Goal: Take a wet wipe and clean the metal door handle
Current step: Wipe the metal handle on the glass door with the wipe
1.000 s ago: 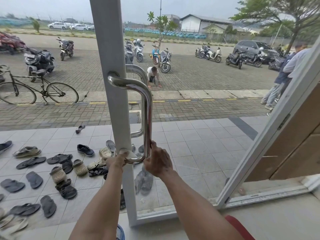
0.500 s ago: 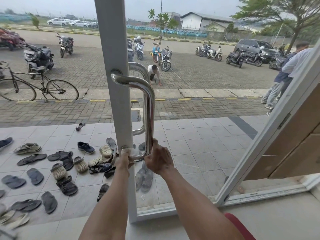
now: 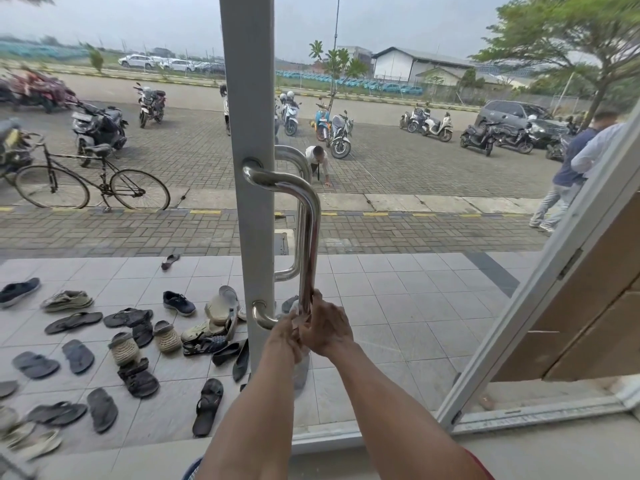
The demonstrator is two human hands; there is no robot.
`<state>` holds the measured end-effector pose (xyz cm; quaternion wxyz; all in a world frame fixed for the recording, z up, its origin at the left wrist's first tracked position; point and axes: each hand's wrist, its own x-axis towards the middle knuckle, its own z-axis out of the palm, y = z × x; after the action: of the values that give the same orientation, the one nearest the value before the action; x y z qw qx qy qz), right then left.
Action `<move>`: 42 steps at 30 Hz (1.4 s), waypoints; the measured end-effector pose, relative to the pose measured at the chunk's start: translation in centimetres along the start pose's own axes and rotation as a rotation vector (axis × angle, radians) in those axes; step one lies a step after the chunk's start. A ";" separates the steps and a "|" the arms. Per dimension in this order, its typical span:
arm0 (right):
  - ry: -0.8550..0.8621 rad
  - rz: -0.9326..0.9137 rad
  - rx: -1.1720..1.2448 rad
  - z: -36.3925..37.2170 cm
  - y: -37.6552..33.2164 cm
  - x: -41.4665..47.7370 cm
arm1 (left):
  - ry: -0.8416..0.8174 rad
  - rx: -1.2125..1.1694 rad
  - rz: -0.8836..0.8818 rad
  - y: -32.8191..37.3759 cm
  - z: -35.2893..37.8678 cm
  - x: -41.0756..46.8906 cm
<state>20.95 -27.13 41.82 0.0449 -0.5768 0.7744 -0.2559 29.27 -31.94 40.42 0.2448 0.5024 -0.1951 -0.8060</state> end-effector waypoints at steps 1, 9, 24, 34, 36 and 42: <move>-0.019 0.017 0.006 -0.3 -0.2 0.0 | 0.022 0.069 0.001 0.4 0.1 -0.5; -0.108 0.181 0.043 -1.1 -1.7 -0.1 | 0.073 0.485 0.073 4.1 -0.2 -2.9; 0.147 -0.321 -0.229 -1.1 -2.9 -1.3 | 0.065 0.541 0.249 4.4 -0.4 -4.9; 0.159 -0.594 -0.565 1.9 -0.8 -0.6 | -0.041 0.869 0.605 3.1 -4.9 -2.2; 0.163 -0.599 -0.701 2.5 -0.4 -0.4 | 0.096 1.143 0.719 2.9 -5.7 -1.8; -0.124 -0.388 -1.162 5.6 1.6 -1.8 | 0.346 2.033 0.795 1.7 -6.7 -0.7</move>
<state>22.21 -27.07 35.83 -0.2791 -0.6511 0.6643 0.2384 35.96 -33.38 39.07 -0.0167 0.4771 -0.8771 -0.0528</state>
